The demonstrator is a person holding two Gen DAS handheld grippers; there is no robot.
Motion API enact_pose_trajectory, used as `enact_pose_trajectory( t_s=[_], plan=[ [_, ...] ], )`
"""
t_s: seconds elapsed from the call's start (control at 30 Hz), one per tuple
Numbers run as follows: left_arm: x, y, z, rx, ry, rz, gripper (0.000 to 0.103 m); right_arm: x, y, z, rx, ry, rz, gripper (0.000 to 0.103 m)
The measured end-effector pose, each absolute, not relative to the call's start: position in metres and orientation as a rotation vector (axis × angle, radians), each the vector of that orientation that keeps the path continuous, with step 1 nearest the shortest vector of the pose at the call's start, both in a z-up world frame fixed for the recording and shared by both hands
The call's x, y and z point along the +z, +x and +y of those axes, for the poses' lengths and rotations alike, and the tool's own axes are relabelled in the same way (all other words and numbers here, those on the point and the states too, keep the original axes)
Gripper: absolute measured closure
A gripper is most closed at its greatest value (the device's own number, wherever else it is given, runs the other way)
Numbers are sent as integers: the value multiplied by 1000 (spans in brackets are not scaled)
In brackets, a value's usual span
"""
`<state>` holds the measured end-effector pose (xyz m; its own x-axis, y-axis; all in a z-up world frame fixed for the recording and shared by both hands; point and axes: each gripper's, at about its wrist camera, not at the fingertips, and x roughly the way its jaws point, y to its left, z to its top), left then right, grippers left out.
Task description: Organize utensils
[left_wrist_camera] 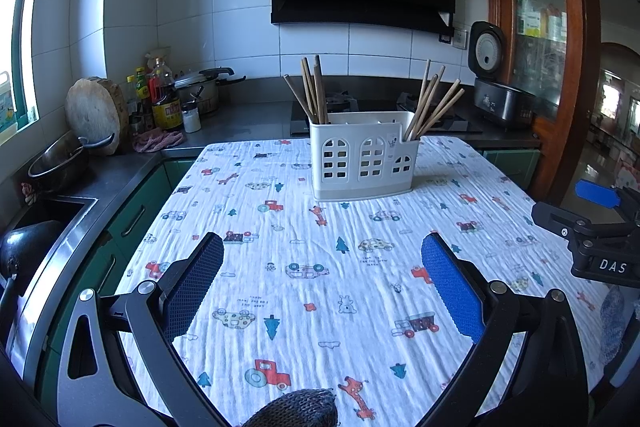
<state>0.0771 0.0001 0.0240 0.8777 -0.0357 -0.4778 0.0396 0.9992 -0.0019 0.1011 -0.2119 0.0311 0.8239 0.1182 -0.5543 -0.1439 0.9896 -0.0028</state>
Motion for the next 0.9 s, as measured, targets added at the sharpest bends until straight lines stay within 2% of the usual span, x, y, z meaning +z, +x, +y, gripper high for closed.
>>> enact_pose_trajectory(
  t_s=[0.9],
  plan=[
    [21,80,7,-37,0,507,5,31,100,-213,138,-46,589,7]
  ],
)
